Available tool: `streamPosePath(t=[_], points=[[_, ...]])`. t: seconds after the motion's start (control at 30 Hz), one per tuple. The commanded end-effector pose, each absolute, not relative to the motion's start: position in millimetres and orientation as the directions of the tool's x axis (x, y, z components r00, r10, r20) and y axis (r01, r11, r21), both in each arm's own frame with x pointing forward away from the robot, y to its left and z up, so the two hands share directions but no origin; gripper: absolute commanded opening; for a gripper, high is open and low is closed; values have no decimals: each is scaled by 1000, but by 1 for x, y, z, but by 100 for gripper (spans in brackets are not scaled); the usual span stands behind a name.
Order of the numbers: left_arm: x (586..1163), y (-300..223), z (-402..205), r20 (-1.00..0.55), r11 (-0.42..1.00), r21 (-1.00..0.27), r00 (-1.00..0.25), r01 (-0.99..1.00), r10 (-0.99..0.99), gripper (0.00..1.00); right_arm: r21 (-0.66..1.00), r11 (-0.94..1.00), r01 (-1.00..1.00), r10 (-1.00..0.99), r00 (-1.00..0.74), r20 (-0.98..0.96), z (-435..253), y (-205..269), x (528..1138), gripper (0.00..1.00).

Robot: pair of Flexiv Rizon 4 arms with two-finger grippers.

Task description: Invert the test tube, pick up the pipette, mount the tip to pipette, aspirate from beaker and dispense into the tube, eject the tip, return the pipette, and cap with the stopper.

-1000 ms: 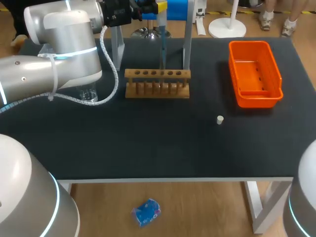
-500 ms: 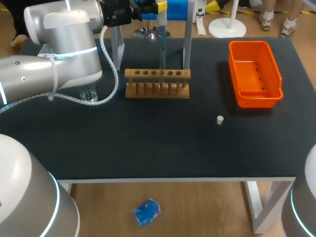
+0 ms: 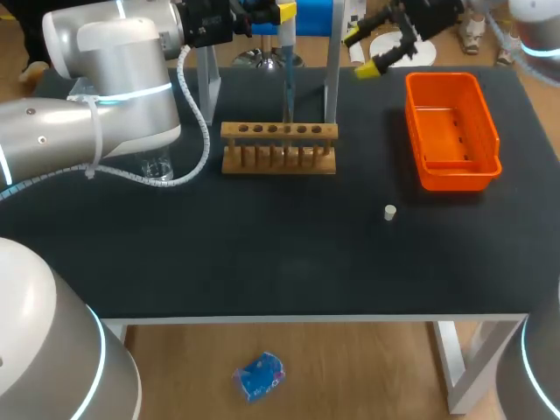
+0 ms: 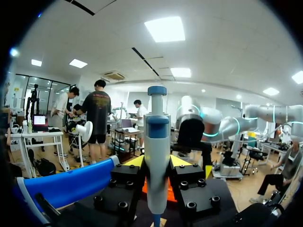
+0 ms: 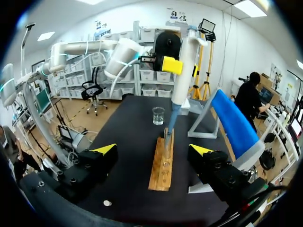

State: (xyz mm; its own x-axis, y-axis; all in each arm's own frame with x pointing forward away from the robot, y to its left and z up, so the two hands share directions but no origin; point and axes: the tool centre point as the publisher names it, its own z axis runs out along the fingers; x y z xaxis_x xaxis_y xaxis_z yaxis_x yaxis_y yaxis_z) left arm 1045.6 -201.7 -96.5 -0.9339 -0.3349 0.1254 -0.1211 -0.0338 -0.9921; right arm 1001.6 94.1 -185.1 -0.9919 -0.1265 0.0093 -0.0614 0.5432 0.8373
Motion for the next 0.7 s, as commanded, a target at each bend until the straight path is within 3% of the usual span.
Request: streamPosePath(t=[0.03, 0.7], points=[[1045, -202, -96, 126, -35, -992, -933, -122, -337, 0, 841, 538, -47, -33, -999, -35, -204, 94, 993, 100], [1045, -202, -96, 126, -35, -992, -933, -122, -337, 0, 846, 533, -17, -15, -1000, -10, -226, 91, 992, 100]])
